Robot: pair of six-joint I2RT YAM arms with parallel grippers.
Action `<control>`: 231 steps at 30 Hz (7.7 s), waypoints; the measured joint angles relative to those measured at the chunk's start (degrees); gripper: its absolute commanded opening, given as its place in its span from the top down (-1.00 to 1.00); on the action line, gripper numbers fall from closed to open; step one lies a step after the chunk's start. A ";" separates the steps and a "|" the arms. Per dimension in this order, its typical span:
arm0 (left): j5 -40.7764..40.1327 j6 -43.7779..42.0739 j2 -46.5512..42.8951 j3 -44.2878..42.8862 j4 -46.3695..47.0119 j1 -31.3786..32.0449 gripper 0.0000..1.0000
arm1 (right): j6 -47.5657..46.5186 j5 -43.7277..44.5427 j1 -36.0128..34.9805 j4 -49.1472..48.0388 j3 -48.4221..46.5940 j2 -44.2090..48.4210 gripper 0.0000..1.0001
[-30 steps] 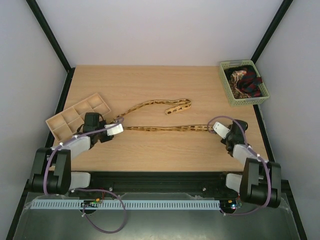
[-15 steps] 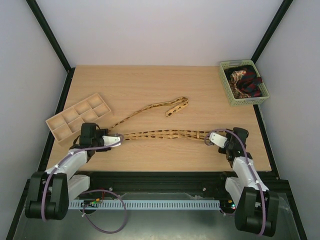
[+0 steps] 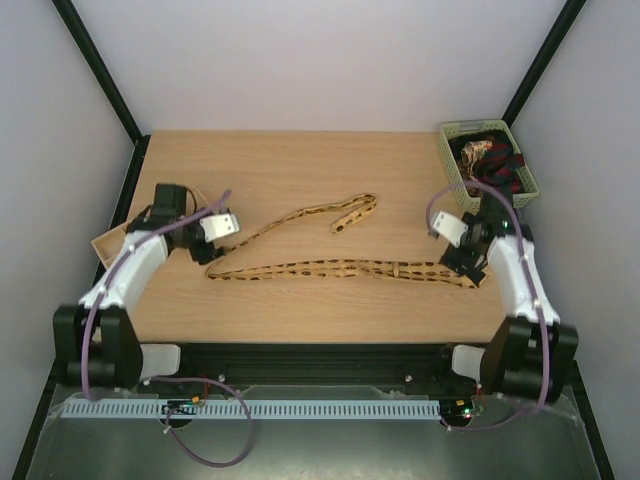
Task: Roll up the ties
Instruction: Flatten out the tie at the center of the board, then pick up the tie from the center of the board, then adjust the tie at the center of the board, then tie the tie at the center of the board.
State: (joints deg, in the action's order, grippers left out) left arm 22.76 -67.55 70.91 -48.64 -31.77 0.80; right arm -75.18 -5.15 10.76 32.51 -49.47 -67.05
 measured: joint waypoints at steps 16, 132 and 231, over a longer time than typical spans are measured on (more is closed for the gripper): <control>-8.50 26.27 26.97 -15.47 4.59 15.04 -0.43 | 46.27 -11.02 -5.95 9.22 -27.19 -34.36 -0.40; -12.24 36.98 43.82 -24.35 14.27 34.86 0.95 | 54.01 -11.34 -8.37 16.92 -17.29 -32.35 0.54; -19.19 19.63 38.62 -25.62 3.21 47.98 0.95 | 62.58 -25.53 -9.99 12.63 -14.53 -41.40 0.46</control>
State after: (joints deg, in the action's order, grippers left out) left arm 3.57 -47.92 109.54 -74.26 -28.56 48.77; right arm -12.60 -30.68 0.78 45.15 -64.01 -108.44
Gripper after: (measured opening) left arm 0.028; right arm 0.270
